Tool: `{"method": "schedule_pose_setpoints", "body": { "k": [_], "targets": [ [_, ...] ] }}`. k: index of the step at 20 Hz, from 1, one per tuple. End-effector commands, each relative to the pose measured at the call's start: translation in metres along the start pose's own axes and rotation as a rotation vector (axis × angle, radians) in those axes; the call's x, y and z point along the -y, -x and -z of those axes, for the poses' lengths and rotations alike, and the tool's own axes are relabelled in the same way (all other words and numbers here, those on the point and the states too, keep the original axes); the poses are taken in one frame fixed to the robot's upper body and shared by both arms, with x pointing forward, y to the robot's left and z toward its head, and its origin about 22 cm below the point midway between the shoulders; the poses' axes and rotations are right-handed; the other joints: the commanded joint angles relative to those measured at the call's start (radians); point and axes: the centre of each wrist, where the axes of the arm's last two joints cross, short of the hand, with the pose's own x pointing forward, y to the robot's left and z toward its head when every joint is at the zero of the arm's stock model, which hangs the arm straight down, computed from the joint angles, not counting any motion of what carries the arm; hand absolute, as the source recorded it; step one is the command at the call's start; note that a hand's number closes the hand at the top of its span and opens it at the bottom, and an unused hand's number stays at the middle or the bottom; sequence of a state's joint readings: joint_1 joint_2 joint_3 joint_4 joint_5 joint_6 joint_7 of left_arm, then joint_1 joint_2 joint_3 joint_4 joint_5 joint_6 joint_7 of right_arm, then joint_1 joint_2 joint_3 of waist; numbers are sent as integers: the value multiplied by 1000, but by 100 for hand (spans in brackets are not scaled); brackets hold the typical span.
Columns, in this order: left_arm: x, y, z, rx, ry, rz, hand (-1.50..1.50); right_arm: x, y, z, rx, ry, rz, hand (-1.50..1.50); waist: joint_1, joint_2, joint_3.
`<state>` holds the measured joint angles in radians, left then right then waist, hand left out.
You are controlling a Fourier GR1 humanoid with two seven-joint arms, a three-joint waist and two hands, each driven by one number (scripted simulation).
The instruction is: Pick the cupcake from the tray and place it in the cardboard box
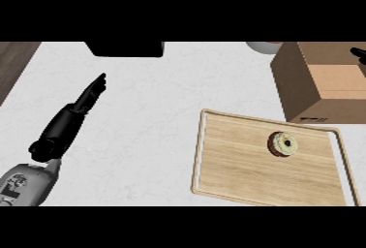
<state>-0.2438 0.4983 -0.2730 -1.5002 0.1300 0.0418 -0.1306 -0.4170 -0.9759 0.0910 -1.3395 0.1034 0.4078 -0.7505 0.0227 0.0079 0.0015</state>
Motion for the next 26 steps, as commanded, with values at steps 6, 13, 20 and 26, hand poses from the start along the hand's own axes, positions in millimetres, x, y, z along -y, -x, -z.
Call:
{"method": "schedule_pose_setpoints", "body": {
  "k": [6,13,20,26],
  "targets": [
    [-19,6,1,-39,-19,10,0,-21,-39,22,33,-421,-225,-150,-28,-10,-2],
    [-17,13,-1,-33,-23,-3,0,-52,-65,35,-50,-501,-382,-150,-28,-8,-2],
    [-6,1,9,-12,-20,-10,0,-81,-86,29,-154,-571,-373,-150,-31,-10,-2],
    [-13,14,-8,-30,-20,-6,0,-92,-97,30,-184,-547,-405,-150,-28,-9,-2]
  ]
}}
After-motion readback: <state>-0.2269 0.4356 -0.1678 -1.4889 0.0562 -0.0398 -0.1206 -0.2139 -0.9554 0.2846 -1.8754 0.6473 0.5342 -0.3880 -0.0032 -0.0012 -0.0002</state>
